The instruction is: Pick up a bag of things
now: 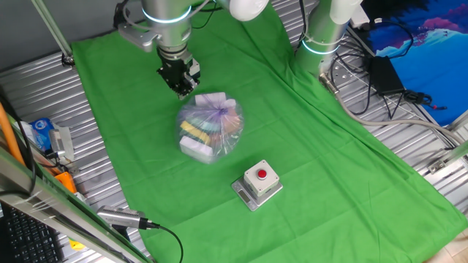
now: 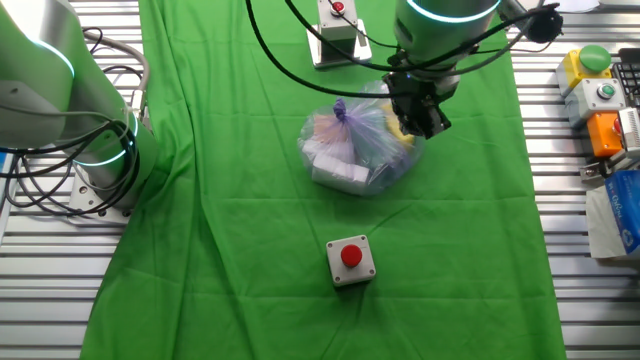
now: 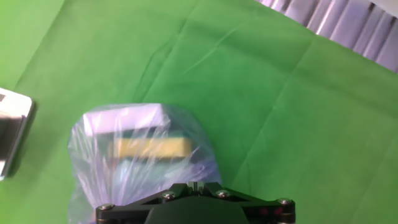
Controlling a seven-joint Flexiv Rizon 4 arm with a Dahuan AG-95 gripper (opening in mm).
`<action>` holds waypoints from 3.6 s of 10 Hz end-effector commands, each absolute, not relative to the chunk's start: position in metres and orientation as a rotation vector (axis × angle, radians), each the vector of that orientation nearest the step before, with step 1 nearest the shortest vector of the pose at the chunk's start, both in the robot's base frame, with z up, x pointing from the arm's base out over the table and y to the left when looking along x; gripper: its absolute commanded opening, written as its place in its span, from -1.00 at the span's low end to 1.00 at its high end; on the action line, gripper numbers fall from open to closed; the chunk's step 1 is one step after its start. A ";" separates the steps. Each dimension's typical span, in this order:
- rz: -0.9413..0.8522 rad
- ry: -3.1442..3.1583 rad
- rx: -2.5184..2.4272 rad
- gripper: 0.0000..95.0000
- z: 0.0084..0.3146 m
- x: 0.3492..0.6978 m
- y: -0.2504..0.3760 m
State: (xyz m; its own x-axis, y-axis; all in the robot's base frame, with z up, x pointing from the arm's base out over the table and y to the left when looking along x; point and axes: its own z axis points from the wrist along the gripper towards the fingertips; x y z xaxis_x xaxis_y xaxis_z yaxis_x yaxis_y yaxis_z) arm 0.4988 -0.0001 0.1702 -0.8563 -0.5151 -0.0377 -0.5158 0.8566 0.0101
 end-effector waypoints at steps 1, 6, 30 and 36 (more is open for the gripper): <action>0.047 3.017 -0.845 -1.00 0.170 0.500 0.000; 0.057 3.021 -0.843 -1.00 0.164 0.468 0.034; -0.009 2.967 -1.131 -0.60 0.154 0.406 0.080; -0.384 2.886 -1.322 0.20 0.149 0.380 0.095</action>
State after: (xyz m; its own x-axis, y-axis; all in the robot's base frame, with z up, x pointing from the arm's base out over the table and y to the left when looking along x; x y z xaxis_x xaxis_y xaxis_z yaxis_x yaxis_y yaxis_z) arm 0.3798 0.0950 0.1523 -0.7051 -0.7011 0.1063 -0.7091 0.6947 -0.1211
